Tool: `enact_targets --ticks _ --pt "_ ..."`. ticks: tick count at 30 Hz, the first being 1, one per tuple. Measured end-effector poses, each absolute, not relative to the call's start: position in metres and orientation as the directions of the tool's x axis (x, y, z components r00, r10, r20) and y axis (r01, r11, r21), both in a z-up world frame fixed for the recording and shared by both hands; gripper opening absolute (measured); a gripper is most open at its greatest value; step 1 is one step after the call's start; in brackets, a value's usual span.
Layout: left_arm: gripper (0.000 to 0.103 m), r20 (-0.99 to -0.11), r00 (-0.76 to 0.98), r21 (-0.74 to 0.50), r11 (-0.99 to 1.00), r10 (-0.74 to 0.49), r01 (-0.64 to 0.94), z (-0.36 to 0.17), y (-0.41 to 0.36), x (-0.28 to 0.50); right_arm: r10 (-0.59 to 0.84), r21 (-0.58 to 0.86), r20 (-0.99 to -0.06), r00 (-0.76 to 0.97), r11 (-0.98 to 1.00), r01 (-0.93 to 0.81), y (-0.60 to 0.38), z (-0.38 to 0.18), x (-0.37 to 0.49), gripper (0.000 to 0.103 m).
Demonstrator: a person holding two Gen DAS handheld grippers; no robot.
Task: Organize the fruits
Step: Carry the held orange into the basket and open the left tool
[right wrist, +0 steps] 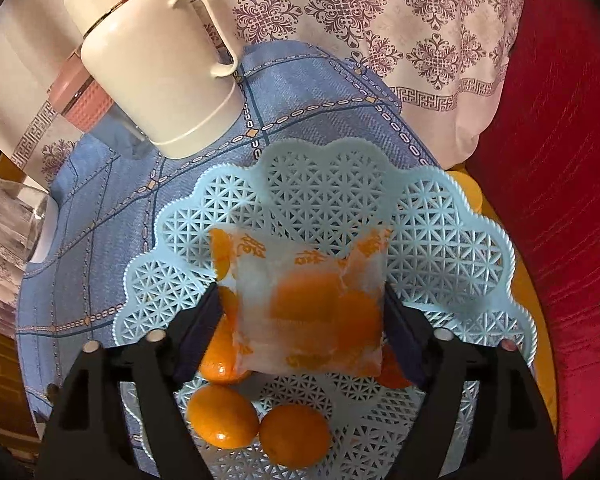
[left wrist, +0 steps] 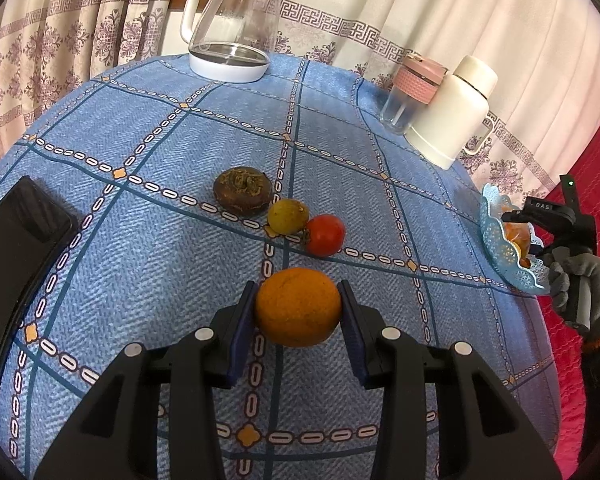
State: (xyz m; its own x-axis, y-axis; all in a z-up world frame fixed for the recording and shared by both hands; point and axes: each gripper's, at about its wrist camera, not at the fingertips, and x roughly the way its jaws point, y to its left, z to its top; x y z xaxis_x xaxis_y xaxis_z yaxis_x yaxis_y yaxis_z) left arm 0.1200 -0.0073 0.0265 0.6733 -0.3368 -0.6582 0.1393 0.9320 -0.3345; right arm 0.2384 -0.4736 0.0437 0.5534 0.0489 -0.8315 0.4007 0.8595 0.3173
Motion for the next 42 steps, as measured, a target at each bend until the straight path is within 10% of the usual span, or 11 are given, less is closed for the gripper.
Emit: enact_targets --ticks 20,42 --pt "0.040 -0.677 0.661 -0.293 0.943 -0.323 0.160 0.030 -0.017 0.122 0.034 0.361 -0.708 0.706 0.875 0.321 -0.464 0.083 0.176 0.084" --pt "0.040 -0.638 0.643 -0.215 0.900 -0.423 0.378 0.081 -0.122 0.122 -0.373 0.232 -0.467 0.801 0.823 0.519 -0.462 0.084 0.040 0.085"
